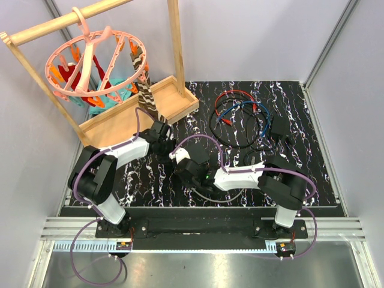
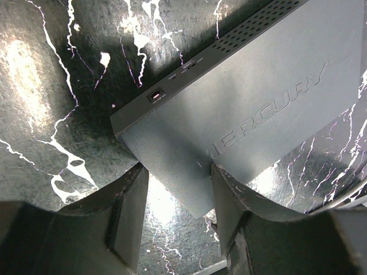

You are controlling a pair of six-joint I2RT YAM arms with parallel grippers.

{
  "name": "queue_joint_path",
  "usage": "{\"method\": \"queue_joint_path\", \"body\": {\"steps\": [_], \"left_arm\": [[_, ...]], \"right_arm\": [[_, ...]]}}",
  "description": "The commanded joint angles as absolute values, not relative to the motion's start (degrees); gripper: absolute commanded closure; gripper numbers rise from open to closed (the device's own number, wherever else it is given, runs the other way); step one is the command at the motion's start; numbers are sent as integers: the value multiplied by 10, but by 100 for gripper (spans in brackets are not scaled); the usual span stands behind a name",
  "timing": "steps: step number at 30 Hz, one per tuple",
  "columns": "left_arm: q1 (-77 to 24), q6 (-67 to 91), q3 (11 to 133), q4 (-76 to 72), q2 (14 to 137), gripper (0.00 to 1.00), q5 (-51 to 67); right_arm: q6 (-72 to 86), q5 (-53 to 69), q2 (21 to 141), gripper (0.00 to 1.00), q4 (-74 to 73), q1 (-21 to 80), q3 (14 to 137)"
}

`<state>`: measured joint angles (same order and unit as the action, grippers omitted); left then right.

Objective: Insert the plug into the switch port

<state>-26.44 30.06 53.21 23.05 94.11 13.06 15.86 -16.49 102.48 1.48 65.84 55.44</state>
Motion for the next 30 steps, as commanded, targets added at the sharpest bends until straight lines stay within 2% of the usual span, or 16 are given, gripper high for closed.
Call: {"method": "queue_joint_path", "body": {"steps": [1, 4, 6, 9, 21, 30], "left_arm": [[-275, 292, 513, 257, 944, 45, 125], [-273, 283, 523, 265, 931, 36, 105], [-268, 268, 537, 272, 920, 25, 90], [-258, 243, 558, 272, 910, 17, 85], [-250, 139, 642, 258, 998, 17, 142], [-250, 156, 628, 258, 1030, 27, 136]], "right_arm": [[169, -178, 1033, 100, 27, 660, 564], [171, -182, 1028, 100, 26, 661, 558], [172, -182, 1027, 100, 26, 661, 554], [176, -180, 1020, 100, 29, 660, 547], [179, -178, 1011, 100, 35, 660, 539], [188, -180, 1010, 100, 39, 660, 538]]}}
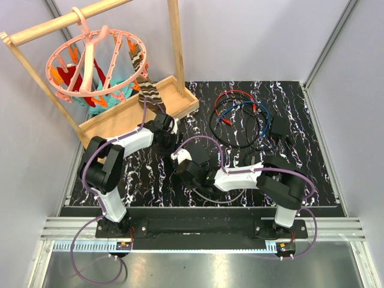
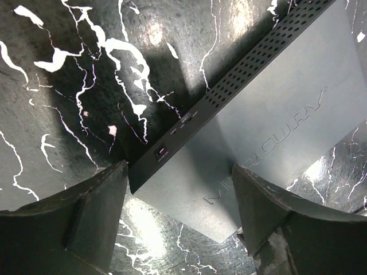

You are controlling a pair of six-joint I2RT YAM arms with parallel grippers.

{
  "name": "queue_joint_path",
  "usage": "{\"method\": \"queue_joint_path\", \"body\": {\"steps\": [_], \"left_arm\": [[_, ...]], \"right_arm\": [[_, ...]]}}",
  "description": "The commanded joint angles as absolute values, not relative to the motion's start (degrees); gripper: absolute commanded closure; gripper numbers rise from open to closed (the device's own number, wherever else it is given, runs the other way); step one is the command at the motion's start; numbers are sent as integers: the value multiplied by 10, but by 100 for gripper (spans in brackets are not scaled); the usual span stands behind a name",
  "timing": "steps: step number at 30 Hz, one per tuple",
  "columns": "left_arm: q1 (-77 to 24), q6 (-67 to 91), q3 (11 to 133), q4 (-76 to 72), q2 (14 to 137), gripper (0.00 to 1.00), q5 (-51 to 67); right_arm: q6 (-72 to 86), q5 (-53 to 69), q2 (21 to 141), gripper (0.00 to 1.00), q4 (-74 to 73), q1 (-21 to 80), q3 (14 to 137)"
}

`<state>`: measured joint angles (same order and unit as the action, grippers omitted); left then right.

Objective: Insert the plug into the switch port

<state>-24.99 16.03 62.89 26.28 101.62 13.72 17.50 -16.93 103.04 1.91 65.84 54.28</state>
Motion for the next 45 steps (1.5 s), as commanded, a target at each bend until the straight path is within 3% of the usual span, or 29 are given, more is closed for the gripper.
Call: {"method": "queue_joint_path", "body": {"steps": [1, 11, 45], "left_arm": [[-250, 164, 627, 258, 1027, 28, 136], [-250, 190, 613, 277, 1024, 34, 112], [-250, 206, 611, 280, 1025, 35, 119]], "right_arm": [[187, -182, 1010, 100, 39, 661, 539], [190, -186, 999, 100, 46, 660, 543], [178, -203, 1011, 100, 40, 661, 568]]}}
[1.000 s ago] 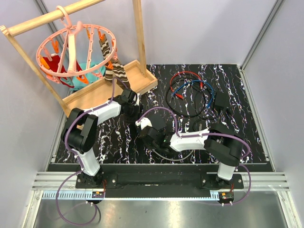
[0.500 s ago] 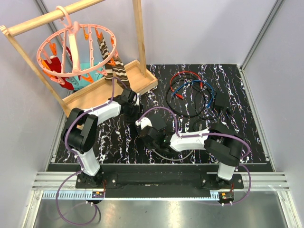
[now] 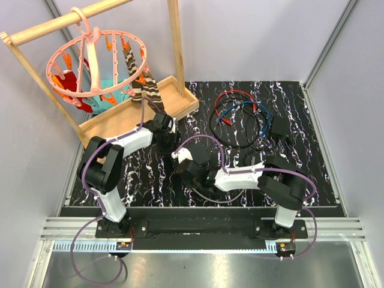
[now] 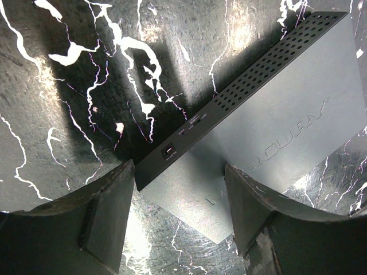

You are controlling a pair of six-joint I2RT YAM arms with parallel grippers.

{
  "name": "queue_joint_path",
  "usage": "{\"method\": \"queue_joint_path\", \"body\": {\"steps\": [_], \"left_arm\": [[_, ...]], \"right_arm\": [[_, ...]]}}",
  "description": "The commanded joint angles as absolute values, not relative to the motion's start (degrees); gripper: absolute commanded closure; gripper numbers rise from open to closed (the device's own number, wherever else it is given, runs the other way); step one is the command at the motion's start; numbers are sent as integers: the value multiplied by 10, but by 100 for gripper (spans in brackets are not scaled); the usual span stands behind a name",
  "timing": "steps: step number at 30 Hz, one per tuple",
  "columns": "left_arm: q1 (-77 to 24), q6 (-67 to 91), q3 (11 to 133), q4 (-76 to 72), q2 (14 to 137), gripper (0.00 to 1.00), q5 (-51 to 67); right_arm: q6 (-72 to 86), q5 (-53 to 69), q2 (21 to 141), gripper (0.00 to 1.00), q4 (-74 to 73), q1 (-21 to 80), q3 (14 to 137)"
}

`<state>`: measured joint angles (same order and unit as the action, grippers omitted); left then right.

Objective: Insert the plug into the switch port

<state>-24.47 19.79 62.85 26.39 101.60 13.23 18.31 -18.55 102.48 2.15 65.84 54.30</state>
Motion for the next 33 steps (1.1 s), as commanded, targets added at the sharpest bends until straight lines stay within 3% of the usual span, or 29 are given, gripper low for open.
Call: {"method": "queue_joint_path", "body": {"steps": [1, 33], "left_arm": [[-250, 206, 611, 281, 1024, 35, 120], [-250, 210, 612, 287, 1028, 37, 117]], "right_arm": [[177, -199, 1011, 100, 40, 660, 569], [177, -210, 1033, 100, 24, 662, 583]]}}
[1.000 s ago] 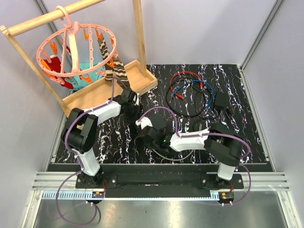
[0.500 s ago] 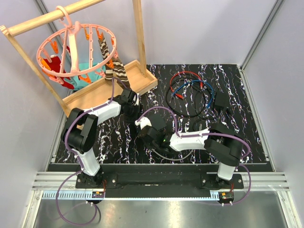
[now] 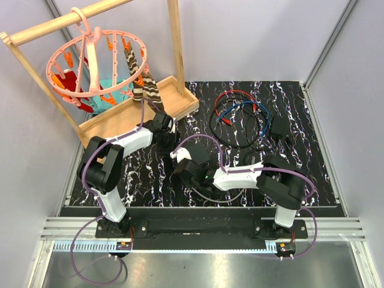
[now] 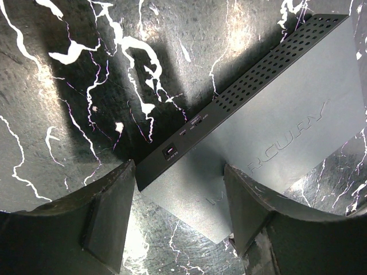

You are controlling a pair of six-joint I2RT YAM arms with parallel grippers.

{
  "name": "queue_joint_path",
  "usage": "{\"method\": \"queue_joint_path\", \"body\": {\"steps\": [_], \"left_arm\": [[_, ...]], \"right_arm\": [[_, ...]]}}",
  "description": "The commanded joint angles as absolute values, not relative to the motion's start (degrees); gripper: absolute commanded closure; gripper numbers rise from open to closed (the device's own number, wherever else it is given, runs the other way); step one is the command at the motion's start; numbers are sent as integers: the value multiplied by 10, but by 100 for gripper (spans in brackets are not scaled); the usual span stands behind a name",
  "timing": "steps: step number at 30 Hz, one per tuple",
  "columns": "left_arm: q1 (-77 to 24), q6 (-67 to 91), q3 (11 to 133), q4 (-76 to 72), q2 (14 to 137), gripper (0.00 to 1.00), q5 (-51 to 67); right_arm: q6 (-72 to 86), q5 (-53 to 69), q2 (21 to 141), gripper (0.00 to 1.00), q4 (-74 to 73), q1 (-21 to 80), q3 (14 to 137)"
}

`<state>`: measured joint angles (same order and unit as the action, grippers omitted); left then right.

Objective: Insert the plug into the switch port

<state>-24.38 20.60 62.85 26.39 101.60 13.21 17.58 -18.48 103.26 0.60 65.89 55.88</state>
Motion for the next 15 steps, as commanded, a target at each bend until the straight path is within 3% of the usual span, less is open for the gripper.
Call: {"method": "queue_joint_path", "body": {"steps": [1, 15], "left_arm": [[-250, 211, 611, 287, 1029, 37, 117], [-253, 267, 528, 288, 992, 41, 143]], "right_arm": [[178, -211, 1031, 100, 25, 662, 583], [147, -223, 1011, 100, 65, 661, 569]]}}
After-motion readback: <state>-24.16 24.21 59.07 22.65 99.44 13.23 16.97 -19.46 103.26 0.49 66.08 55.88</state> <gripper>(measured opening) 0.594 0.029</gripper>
